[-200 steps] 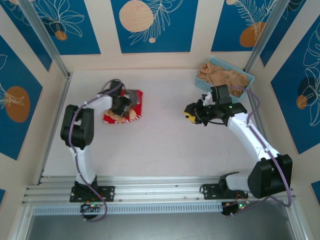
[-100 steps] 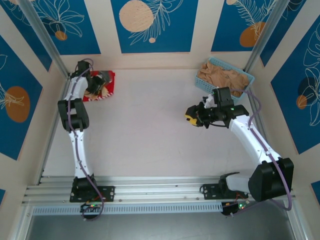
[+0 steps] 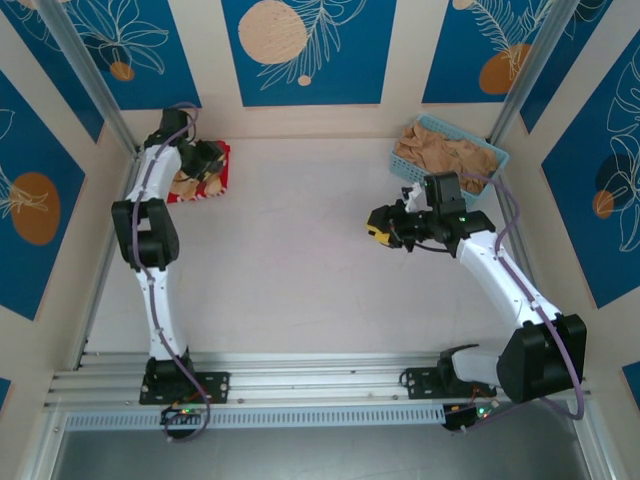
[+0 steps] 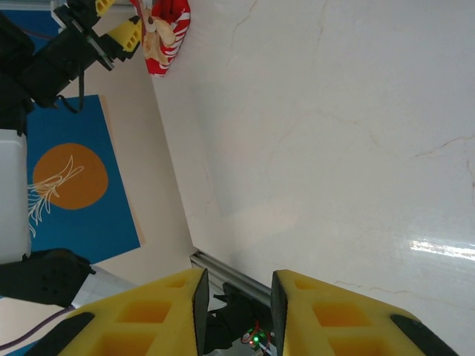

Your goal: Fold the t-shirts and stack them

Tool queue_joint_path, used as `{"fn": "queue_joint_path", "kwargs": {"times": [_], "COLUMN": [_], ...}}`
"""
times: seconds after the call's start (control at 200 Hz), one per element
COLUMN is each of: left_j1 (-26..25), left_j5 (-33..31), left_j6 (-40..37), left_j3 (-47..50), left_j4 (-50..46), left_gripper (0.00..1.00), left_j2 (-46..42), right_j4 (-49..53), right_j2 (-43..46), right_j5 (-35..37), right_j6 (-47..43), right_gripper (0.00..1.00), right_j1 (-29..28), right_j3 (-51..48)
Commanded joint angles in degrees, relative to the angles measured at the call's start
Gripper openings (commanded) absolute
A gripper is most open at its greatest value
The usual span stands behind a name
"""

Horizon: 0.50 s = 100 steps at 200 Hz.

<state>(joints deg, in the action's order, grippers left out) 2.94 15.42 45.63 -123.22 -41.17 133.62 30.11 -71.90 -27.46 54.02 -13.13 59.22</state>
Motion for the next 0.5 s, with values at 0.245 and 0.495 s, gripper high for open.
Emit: {"fn": "queue_joint_path", "kwargs": {"times": [0.245, 0.495], "left_j1": [-0.02, -1.36], "left_j5": [4.12, 4.19], "left_j6": [-2.29, -1.62], "left_j3": [2.54, 8.3], "left_j4": [1.56, 3.9], "left_gripper": [0.52, 0.51], "left_j2": [5.29, 3.95], "right_j4": [0.69, 0.92], "right_j2": [3.38, 2.95], "right_j5": [-1.08, -1.45], "right_j6": [0.65, 0.3], "right_gripper": [0.31, 0.3], "right_j1": [-0.5, -0.15], "right_j3": [-2.6, -2.73]}}
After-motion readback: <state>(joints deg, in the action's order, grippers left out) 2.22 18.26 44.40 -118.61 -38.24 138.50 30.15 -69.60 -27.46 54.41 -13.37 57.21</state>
